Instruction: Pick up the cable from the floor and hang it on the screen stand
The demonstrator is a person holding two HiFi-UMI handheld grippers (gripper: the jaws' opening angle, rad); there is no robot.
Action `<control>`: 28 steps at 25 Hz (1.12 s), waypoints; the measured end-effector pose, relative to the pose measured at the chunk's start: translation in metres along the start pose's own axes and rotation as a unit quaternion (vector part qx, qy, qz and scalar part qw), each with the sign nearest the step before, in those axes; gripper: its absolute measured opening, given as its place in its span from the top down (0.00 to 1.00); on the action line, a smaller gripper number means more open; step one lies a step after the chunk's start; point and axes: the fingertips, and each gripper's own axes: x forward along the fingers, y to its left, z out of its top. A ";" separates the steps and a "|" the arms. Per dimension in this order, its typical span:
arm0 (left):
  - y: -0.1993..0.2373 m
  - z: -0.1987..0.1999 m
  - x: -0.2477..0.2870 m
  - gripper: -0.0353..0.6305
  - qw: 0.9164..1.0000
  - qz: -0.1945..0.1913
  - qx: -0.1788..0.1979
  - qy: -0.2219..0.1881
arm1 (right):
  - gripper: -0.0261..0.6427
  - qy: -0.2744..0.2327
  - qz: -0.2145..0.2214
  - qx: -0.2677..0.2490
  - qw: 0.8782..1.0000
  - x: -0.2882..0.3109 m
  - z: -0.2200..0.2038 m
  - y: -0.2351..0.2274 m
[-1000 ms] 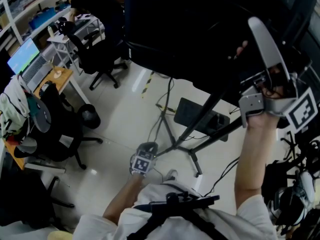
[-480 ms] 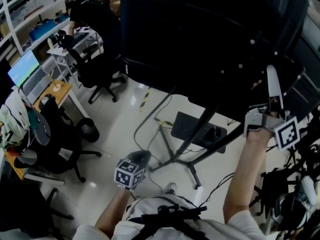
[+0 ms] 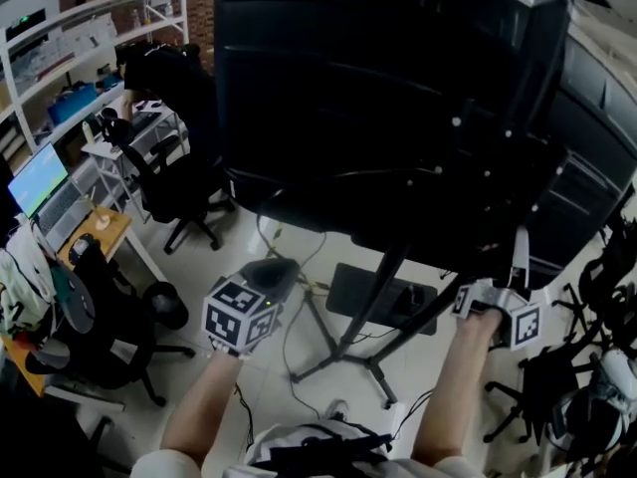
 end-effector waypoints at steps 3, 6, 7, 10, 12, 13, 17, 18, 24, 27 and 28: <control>-0.001 0.044 0.018 0.93 1.000 -0.010 0.030 -0.004 | 0.92 -0.017 -0.031 -0.013 0.999 -0.015 0.003 -0.013; -0.001 0.078 0.032 0.93 0.999 -0.016 0.047 -0.010 | 0.92 0.013 -0.070 -0.110 0.991 -0.022 -0.013 -0.015; -0.002 0.090 0.036 0.93 0.998 -0.019 0.052 -0.014 | 0.92 0.024 -0.081 -0.149 0.985 -0.023 -0.020 -0.013; -0.008 0.121 0.047 0.93 0.997 -0.030 0.068 -0.026 | 0.92 0.036 -0.123 -0.243 0.962 -0.031 -0.031 -0.013; -0.014 0.141 0.055 0.93 0.995 -0.038 0.081 -0.031 | 0.92 0.041 -0.144 -0.286 0.947 -0.036 -0.036 -0.013; -0.018 0.150 0.060 0.93 0.995 -0.042 0.088 -0.032 | 0.92 0.047 -0.143 -0.304 0.941 -0.034 -0.039 -0.010; -0.032 0.184 0.075 0.93 0.991 -0.058 0.116 -0.037 | 0.92 0.095 -0.154 -0.394 0.901 -0.026 -0.041 -0.008; -0.036 0.193 0.077 0.93 0.990 -0.063 0.121 -0.038 | 0.92 0.102 -0.159 -0.409 0.893 -0.027 -0.039 -0.010; -0.053 0.238 0.095 0.93 0.985 -0.098 0.139 -0.029 | 0.92 0.065 -0.204 -0.347 0.913 -0.050 -0.015 -0.029; -0.063 0.259 0.112 0.93 0.983 -0.142 0.115 -0.008 | 0.92 0.054 -0.223 -0.272 0.935 -0.067 -0.012 -0.039; -0.066 0.268 0.116 0.93 0.982 -0.163 0.095 -0.001 | 0.92 0.050 -0.227 -0.248 0.940 -0.071 -0.009 -0.041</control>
